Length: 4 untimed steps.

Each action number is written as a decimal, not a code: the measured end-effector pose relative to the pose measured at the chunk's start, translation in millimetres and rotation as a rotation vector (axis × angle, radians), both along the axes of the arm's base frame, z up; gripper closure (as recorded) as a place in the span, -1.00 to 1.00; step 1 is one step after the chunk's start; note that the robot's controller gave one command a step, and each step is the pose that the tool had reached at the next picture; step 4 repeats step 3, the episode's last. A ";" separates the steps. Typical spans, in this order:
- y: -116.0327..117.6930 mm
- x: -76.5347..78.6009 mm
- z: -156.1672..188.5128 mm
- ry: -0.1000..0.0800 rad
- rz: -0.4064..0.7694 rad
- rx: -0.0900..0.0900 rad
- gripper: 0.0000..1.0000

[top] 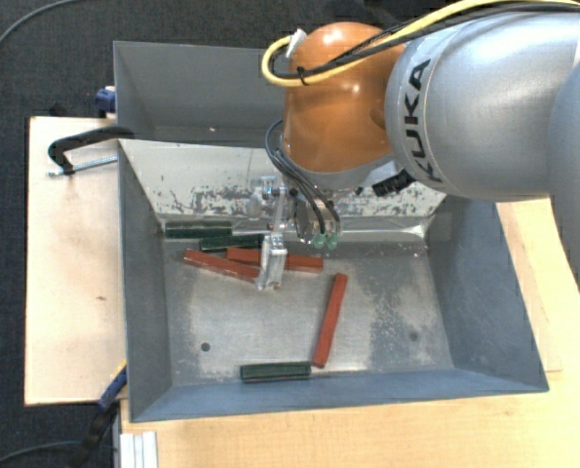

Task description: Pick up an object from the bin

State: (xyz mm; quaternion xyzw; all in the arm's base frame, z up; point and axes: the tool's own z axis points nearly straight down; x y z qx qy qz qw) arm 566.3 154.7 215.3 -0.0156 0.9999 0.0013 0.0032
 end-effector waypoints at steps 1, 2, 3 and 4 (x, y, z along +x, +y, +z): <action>-58.6 14.8 -137.1 0.012 -0.240 -0.003 -1.00; -57.1 16.6 -133.3 0.006 -0.238 0.000 1.00; -47.9 10.2 11.9 -0.007 0.204 -0.001 1.00; -47.9 10.2 11.9 -0.007 0.204 -0.001 1.00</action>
Offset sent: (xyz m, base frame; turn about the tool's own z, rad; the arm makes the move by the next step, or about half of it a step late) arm 0.0158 -0.0579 -0.1344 0.2388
